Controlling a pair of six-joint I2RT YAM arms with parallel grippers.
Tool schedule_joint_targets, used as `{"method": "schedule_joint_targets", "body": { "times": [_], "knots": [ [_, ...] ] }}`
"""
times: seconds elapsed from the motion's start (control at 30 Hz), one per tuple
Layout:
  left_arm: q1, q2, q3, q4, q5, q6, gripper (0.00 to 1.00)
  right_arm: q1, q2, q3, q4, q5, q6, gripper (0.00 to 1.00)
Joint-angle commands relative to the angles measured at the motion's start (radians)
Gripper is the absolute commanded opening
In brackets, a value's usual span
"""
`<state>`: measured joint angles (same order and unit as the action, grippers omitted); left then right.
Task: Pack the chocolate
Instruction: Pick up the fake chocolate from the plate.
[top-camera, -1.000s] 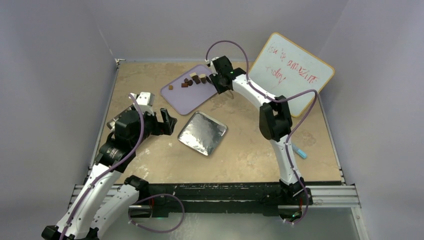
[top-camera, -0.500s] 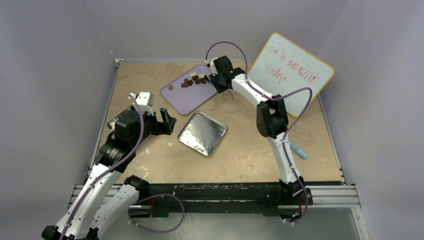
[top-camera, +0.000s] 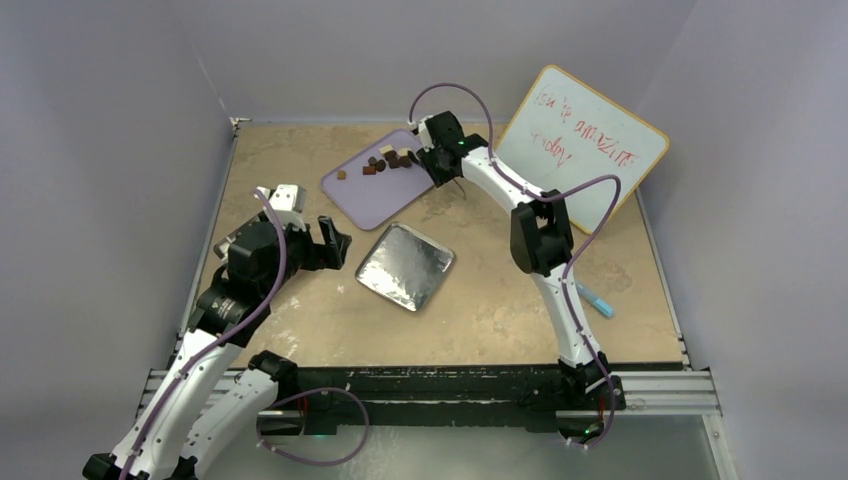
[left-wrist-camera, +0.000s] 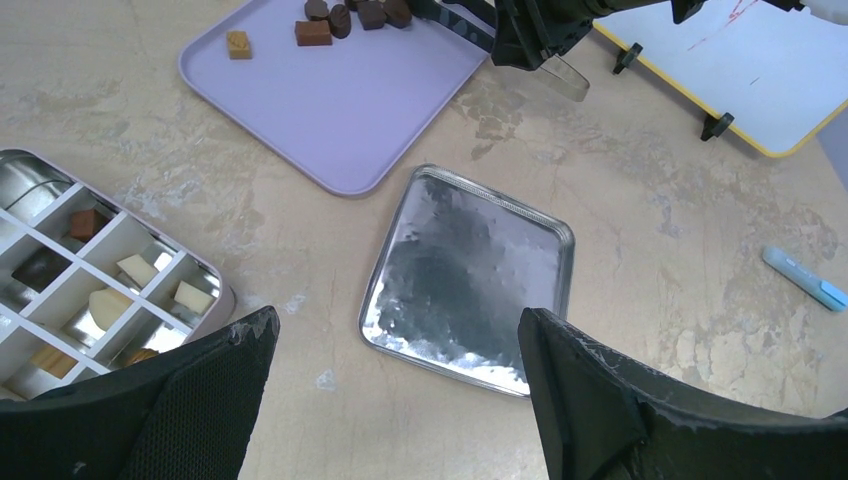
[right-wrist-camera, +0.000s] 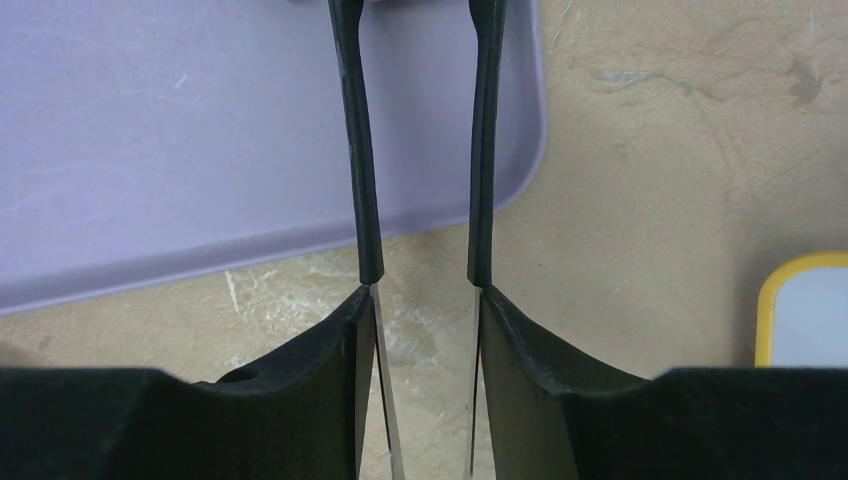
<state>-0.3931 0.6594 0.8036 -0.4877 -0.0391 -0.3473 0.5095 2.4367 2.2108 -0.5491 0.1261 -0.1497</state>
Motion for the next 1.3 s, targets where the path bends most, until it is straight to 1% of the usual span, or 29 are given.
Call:
{"method": "schedule_joint_targets", "body": {
  "times": [0.0,0.23,0.43,0.67,0.87,1.27],
  "knots": [
    [-0.001,-0.013,-0.002,0.024,-0.015,0.016,0.88,-0.003,0.02,0.075,-0.043,0.043,-0.033,0.44],
    [-0.001,-0.015,-0.002,0.024,-0.019,0.014,0.88,-0.005,0.045,0.123,-0.08,0.029,-0.043,0.43],
    [-0.001,-0.029,-0.002,0.024,-0.026,0.014,0.88,-0.003,0.028,0.11,-0.084,0.026,-0.051,0.37],
    [-0.001,-0.034,-0.002,0.024,-0.034,0.014,0.88,-0.002,-0.033,0.051,-0.058,0.056,-0.05,0.31],
    [-0.001,-0.042,-0.001,0.024,-0.052,0.016,0.88,-0.002,-0.082,0.005,-0.044,0.051,-0.036,0.29],
    [-0.001,-0.086,-0.006,0.029,-0.115,0.017,0.88,0.007,-0.231,-0.13,0.017,-0.033,0.028,0.26]
  ]
}}
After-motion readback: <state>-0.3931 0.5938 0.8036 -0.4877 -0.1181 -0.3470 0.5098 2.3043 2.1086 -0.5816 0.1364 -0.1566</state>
